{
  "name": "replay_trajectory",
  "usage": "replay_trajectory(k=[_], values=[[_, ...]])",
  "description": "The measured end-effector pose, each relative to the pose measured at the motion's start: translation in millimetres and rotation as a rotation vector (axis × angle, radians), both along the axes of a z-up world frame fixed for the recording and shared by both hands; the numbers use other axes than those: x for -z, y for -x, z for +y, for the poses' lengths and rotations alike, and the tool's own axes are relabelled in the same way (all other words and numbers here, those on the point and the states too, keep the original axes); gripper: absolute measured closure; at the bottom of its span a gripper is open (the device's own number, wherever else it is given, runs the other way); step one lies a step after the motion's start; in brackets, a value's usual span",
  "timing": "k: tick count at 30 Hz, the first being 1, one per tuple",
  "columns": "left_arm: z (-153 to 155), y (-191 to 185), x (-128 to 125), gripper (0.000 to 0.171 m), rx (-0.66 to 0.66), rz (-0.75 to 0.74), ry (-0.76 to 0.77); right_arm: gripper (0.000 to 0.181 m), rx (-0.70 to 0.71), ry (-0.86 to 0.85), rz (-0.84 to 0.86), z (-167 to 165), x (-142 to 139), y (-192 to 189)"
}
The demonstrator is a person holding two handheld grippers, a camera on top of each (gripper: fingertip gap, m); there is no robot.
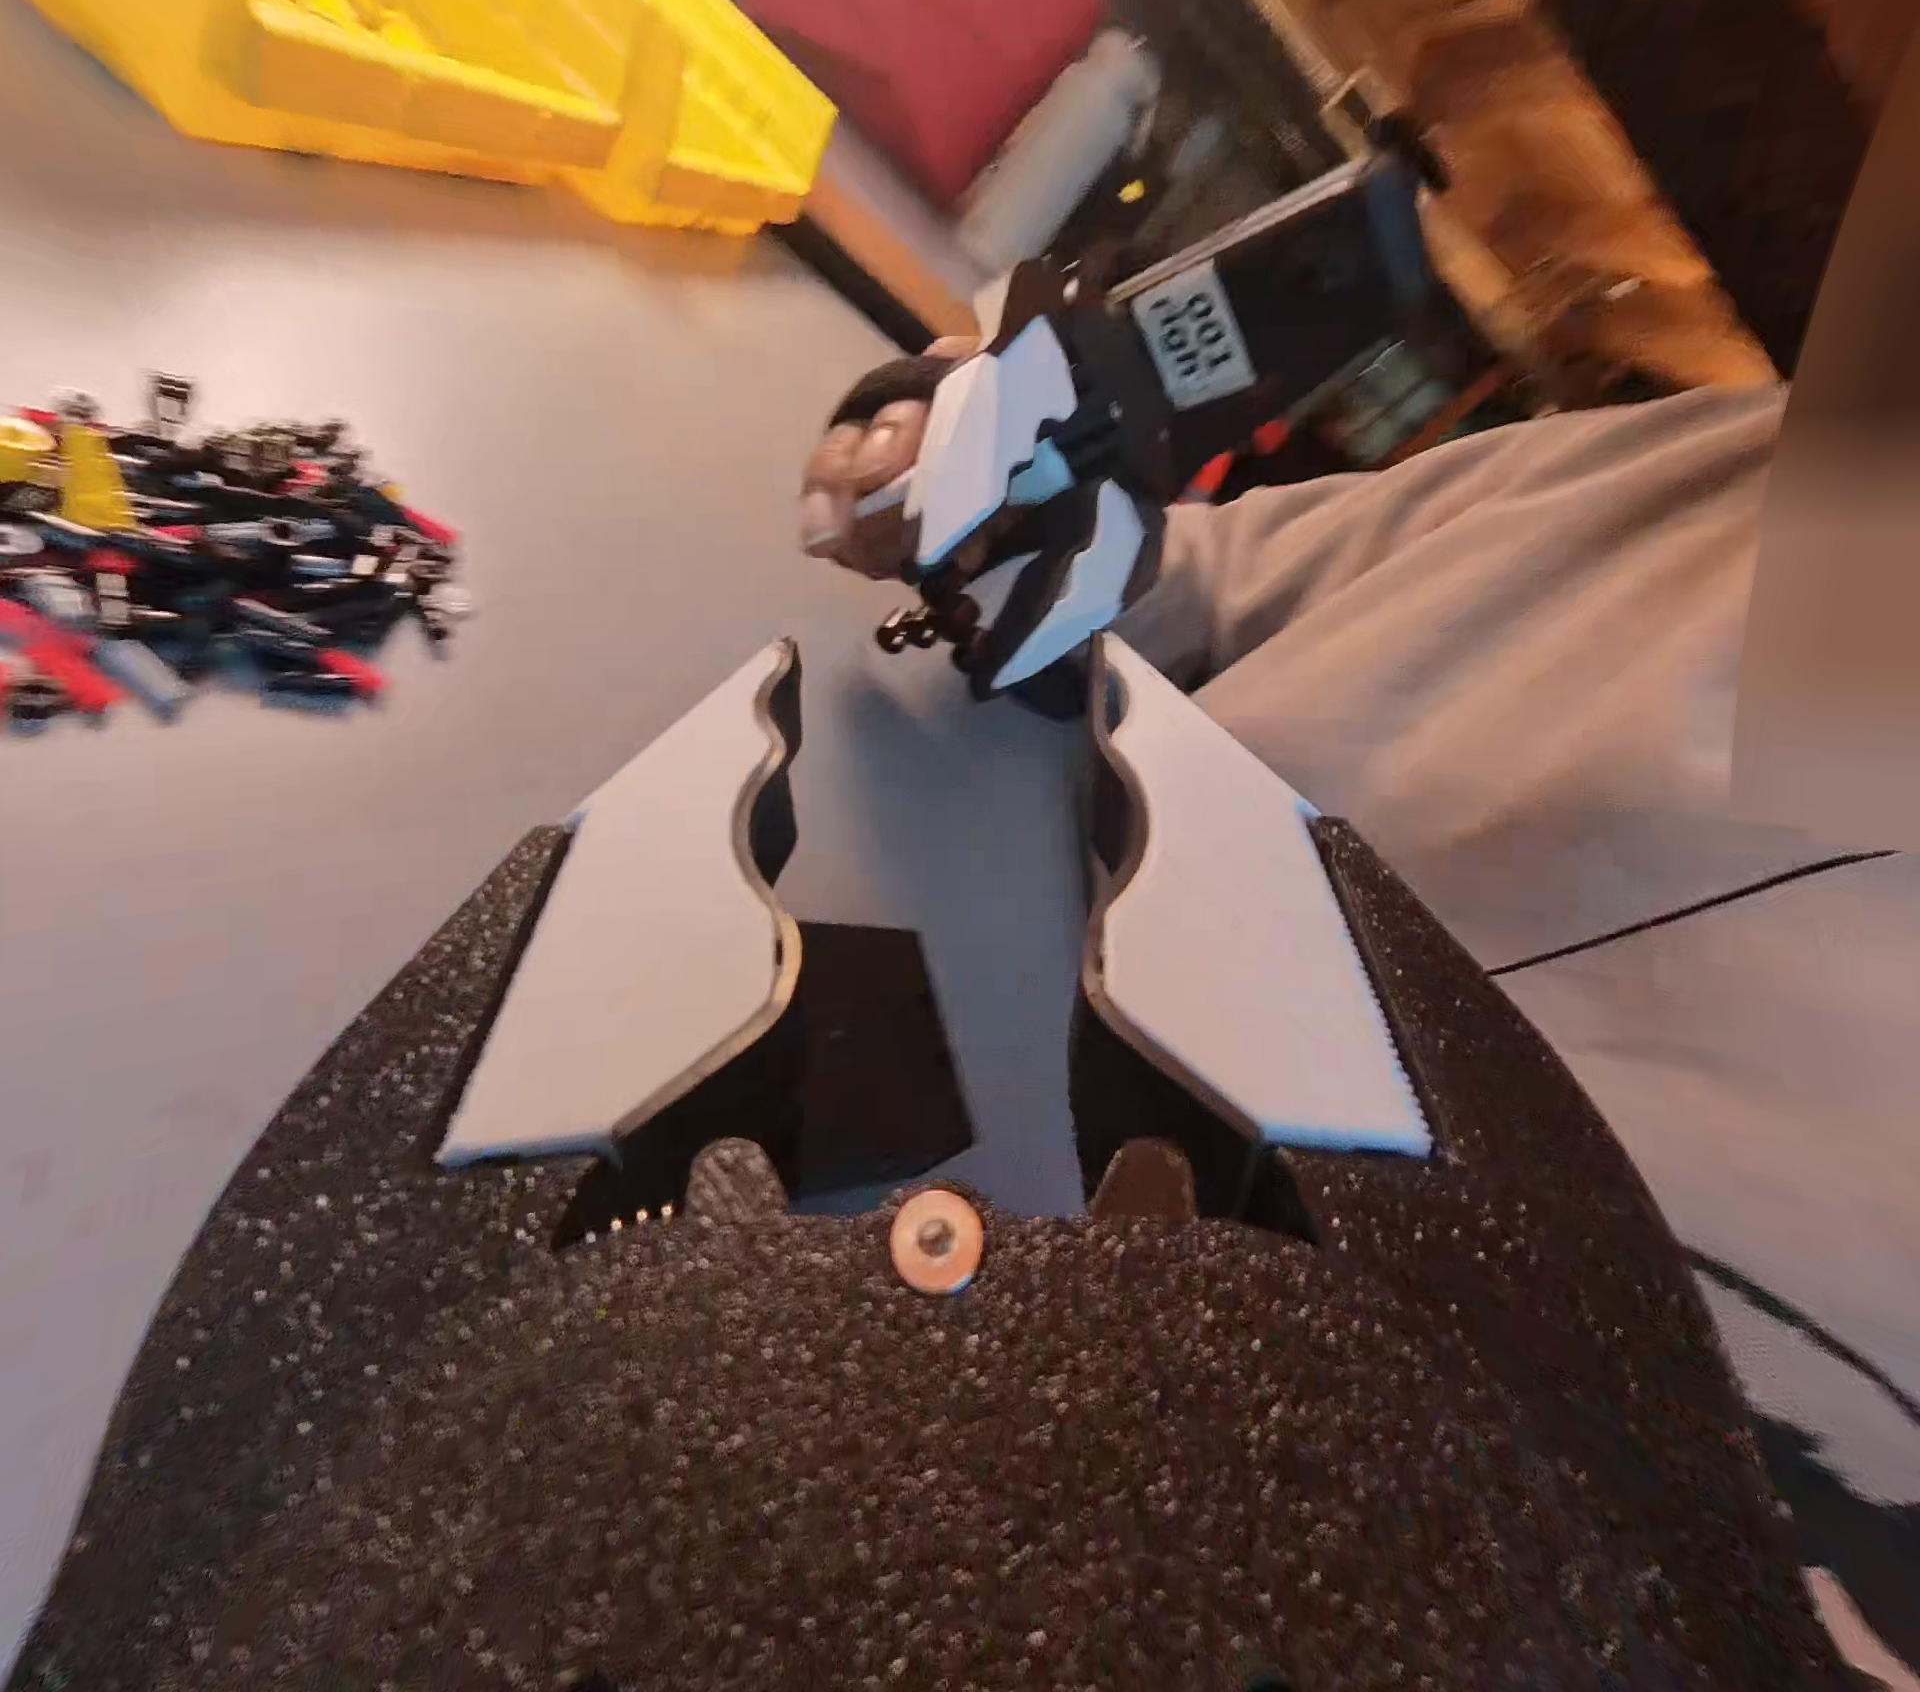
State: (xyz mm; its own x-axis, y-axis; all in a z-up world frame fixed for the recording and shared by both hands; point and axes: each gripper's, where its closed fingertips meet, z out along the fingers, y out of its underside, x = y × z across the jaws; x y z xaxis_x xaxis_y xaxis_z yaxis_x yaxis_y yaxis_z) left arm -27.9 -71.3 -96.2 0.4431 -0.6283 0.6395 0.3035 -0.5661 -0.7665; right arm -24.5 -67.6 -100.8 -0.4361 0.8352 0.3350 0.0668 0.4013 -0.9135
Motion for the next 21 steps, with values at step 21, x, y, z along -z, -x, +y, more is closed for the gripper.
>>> replay_trajectory(k=[21], values=[[-178,308,-12,0.130,-1.219,1.285,0.485,0.099,0.068,0.204,-0.302,8,40,8]])
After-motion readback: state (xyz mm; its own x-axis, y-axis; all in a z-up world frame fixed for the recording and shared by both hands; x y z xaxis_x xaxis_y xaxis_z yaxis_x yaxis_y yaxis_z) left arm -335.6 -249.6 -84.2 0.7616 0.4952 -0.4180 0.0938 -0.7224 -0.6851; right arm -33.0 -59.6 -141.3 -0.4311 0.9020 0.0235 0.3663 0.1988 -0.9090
